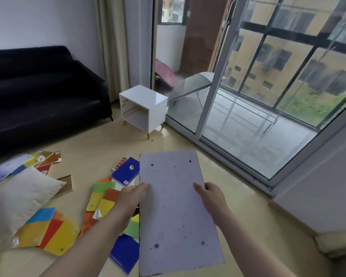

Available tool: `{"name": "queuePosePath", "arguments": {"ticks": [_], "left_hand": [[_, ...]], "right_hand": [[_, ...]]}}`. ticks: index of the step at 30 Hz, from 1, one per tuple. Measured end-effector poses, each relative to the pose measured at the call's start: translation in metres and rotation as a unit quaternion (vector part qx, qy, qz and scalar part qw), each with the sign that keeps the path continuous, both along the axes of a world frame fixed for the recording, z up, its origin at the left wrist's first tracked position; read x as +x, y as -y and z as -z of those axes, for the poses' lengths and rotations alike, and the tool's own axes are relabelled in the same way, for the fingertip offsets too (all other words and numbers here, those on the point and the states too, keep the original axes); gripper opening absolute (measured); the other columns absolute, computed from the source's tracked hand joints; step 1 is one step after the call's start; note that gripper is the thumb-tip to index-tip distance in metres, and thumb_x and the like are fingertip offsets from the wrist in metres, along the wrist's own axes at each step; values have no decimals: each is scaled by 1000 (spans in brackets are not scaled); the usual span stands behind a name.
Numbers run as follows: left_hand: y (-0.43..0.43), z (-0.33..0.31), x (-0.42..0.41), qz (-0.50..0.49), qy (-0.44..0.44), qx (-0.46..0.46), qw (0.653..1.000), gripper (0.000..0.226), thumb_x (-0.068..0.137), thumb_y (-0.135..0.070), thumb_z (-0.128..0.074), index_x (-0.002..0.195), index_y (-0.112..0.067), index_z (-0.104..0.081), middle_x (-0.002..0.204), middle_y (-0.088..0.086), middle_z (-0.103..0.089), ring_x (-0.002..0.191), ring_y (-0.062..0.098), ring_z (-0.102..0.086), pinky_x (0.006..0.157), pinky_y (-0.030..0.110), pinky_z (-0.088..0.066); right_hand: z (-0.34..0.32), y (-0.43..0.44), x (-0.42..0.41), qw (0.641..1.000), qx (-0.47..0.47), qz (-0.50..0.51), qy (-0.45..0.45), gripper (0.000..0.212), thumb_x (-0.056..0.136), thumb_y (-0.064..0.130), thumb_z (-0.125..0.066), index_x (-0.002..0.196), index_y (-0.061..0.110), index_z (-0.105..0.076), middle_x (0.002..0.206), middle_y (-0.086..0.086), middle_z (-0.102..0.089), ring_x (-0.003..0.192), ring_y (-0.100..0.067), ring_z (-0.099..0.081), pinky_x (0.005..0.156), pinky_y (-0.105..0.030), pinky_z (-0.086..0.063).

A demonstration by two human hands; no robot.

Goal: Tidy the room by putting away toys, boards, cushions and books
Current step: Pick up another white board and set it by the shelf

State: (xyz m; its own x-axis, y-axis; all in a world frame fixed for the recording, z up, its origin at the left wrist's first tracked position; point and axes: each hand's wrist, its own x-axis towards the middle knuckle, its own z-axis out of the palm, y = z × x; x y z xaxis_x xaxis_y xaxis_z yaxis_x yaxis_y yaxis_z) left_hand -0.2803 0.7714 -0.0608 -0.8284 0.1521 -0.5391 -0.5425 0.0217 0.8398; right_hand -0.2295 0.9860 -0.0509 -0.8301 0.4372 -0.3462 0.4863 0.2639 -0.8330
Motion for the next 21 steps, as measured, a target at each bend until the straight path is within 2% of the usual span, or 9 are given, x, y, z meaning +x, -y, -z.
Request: {"name": "queuePosePath", "arguments": {"ticks": [4, 8, 11, 13, 19, 21], "left_hand": [[-44, 13, -52, 8, 5, -5, 1000, 43, 85, -30, -61, 105, 8, -63, 94, 22, -64, 78, 26, -58, 64, 31, -43], [-82, 21, -105, 17, 16, -21, 1000, 35, 88, -26, -59, 99, 7, -63, 95, 25, -63, 79, 30, -58, 68, 35, -43], [-105, 15, -144, 16, 38, -18, 999, 32, 89, -24, -59, 102, 5, -63, 102, 24, -66, 92, 39, -64, 70, 36, -48], [-126, 13, -175, 14, 36, -19, 999, 30, 89, -25, -60, 104, 1, -64, 103, 22, -67, 97, 38, -64, 73, 37, -51], [-194, 3, -254, 25, 26, -37, 999, 30, 87, -26, -59, 97, 1, -66, 93, 17, -67, 85, 32, -64, 71, 36, -50], [-217, 5, -279, 20, 21, -39, 999, 30, 86, -26, -58, 94, 1, -67, 86, 15, -65, 80, 30, -62, 70, 36, -49]], "right_hand": [[13, -42, -44, 999, -15, 28, 12, 30, 96, 32, -53, 78, 9, -45, 77, -4, -47, 63, -18, -43, 53, -27, -32], [19, -81, -94, 999, -25, 35, 31, 31, 95, 32, -55, 76, 9, -47, 75, -4, -50, 63, -19, -47, 54, -26, -34], [17, -105, -130, 998, -36, 27, 35, 28, 95, 31, -56, 79, 8, -49, 76, -4, -52, 63, -18, -48, 55, -26, -36], [16, -125, -160, 998, -38, 27, 31, 28, 94, 31, -57, 79, 8, -49, 77, -5, -52, 65, -19, -49, 57, -26, -36], [17, -196, -238, 998, -43, 26, 29, 30, 92, 35, -58, 82, 6, -57, 83, -10, -61, 71, -22, -55, 63, -30, -39], [17, -221, -267, 999, -42, 22, 22, 31, 92, 35, -59, 76, 9, -54, 77, -8, -59, 67, -21, -53, 61, -29, -37]]}}
